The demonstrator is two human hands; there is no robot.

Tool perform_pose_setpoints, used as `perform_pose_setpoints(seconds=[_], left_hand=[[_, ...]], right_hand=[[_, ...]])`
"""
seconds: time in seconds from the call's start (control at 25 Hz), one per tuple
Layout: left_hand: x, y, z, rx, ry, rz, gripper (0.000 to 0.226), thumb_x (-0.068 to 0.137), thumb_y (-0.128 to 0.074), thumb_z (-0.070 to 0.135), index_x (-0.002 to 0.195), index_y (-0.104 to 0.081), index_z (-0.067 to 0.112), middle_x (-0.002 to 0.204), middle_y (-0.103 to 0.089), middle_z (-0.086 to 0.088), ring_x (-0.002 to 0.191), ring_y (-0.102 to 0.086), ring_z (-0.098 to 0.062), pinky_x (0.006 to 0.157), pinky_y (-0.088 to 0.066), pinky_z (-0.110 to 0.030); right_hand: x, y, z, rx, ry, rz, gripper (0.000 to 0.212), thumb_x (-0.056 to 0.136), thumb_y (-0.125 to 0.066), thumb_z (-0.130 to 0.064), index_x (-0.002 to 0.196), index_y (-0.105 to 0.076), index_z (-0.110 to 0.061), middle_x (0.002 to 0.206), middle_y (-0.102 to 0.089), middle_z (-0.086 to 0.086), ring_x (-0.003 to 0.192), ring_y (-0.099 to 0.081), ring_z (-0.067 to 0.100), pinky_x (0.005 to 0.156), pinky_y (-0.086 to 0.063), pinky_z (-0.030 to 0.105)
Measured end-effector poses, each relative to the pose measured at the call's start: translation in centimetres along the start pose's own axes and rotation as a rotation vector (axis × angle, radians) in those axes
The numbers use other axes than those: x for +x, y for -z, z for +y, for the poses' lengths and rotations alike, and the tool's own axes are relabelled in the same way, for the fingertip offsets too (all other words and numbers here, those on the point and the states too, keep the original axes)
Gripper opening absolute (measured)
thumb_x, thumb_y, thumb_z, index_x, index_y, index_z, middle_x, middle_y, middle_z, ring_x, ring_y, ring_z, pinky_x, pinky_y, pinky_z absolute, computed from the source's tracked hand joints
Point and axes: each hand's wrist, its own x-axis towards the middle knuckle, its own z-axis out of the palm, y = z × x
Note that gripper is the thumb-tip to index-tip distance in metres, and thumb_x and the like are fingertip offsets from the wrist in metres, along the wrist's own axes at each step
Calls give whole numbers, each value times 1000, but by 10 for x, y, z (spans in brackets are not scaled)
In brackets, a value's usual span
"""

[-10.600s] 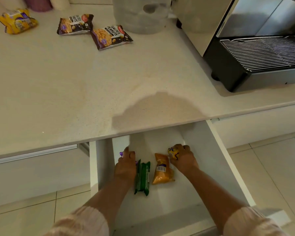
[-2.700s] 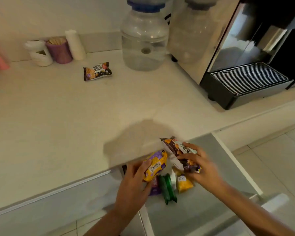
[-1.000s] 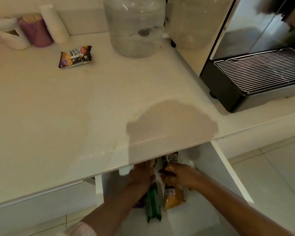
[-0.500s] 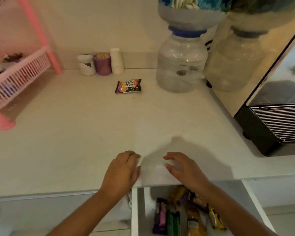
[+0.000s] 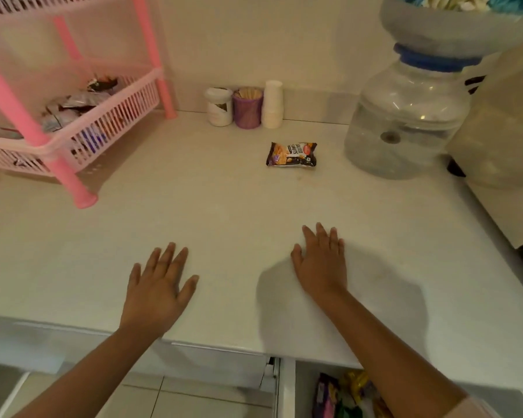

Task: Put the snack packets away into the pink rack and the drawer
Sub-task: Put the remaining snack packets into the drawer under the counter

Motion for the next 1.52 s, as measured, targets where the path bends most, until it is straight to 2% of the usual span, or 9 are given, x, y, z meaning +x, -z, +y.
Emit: perform_pose_setpoints(seconds=[0.32,0.48,0.68,0.84,0.96,1.12,1.24,1.32,1.52], left_hand=[[26,-7,-4,29,-10,-13,76,77,12,73,144,11,36,152,14,11,144,10,-16,116,-1,-46],[24,-6,-3,31,-8,-12,76,72,16,73,137,23,34,149,20,11,143,14,-15,115,3,-44],[24,-7,-3,11,-10,6,77,74,13,74,140,19,36,151,17,11,143,14,-15,116,3,-44],[25,-6,-3,5,-10,13,80,74,12,75,144,8,37,154,11,11,143,12,-15,117,0,-45],[24,-4,-2,5,-7,2,80,73,13,75,144,10,38,155,10,11,143,13,-14,117,0,-44],[23,-3,-1,1,4,1,80,73,13,75,144,10,38,155,10,11,143,14,-13,118,1,-44],[23,-2,0,7,2,-1,80,73,13,75,143,10,38,154,11,11,143,14,-12,117,2,-44],[23,-2,-1,9,2,3,79,72,14,75,142,14,38,153,12,11,142,15,-12,117,2,-43],[23,-4,-3,13,-5,5,74,73,13,75,138,19,39,153,13,12,141,17,-11,117,2,-43]], right_hand=[[87,-10,-12,-7,-86,105,50,94,-37,-32,141,-34,-14,153,-19,20,142,-15,37,117,-12,46],[123,-12,-15,32,-129,89,51,94,-35,-31,141,-34,-12,157,-10,14,143,-9,36,117,-14,45],[171,-5,-12,-78,-41,134,53,92,-35,-26,143,-30,-12,158,-5,4,144,-4,32,118,-14,44],[191,-7,-10,-95,-56,114,55,93,-33,-23,145,-24,-5,157,-15,4,144,-7,31,118,-12,47],[193,-9,-10,-82,-67,108,56,93,-32,-24,145,-23,-5,156,-19,6,144,-11,31,117,-15,48],[195,-11,-6,-1,-92,156,52,92,-39,-29,140,-34,-11,155,-15,13,141,-13,37,116,-17,48],[203,-9,-12,-86,101,248,56,88,-49,-36,136,-36,-12,152,-21,18,140,-17,39,116,-17,49],[212,-9,-20,-161,227,253,62,86,-51,-42,139,-31,-16,152,-22,17,140,-16,38,116,-15,51],[233,-15,-27,-196,198,192,79,85,-43,-62,147,-13,-25,156,-12,13,144,-3,35,112,2,58]])
